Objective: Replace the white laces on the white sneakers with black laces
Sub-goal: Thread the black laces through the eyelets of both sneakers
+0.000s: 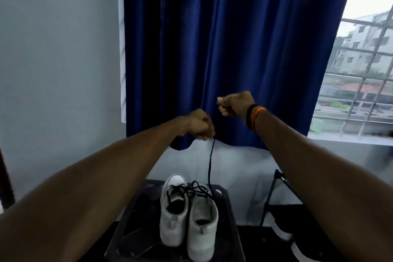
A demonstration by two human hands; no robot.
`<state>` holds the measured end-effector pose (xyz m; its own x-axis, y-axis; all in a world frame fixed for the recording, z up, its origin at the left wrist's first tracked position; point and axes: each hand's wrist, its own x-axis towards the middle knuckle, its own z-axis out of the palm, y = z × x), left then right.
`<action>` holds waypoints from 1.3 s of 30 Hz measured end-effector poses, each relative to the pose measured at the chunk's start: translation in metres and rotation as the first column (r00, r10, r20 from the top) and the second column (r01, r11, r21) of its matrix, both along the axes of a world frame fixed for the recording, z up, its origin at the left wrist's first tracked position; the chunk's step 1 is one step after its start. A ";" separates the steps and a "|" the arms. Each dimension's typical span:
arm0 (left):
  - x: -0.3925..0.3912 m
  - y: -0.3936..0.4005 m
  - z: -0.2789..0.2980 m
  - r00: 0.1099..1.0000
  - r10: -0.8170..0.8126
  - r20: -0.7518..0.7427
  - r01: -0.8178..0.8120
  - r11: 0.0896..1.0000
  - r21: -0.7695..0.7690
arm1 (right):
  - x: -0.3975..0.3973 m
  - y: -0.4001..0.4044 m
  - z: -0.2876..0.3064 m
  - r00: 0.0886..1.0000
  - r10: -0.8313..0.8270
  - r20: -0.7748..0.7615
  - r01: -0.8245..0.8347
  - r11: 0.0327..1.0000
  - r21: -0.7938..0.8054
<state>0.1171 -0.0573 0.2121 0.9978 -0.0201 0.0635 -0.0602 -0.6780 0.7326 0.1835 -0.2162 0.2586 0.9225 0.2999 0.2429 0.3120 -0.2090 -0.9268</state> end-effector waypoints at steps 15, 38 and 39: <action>0.021 0.029 -0.127 0.929 -0.010 -0.369 0.163 0.907 0.388 | 0.003 0.020 -0.180 0.955 0.193 -0.227 -0.289 0.416 -0.862; 0.024 0.021 -0.166 0.927 -0.033 -0.374 0.203 0.883 0.424 | 0.028 -0.008 -0.149 0.896 -0.438 -0.077 0.439 0.899 0.001; 0.024 0.021 -0.167 0.929 -0.026 -0.369 0.189 0.891 0.414 | 0.029 -0.005 -0.147 0.914 -0.397 -0.082 0.398 0.917 0.008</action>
<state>0.1414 -0.0361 0.0452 0.9434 -0.0722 -0.3237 0.0490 -0.9349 0.3514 0.2125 -0.2213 0.1112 0.9805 -0.1005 0.1688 0.1352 -0.2785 -0.9509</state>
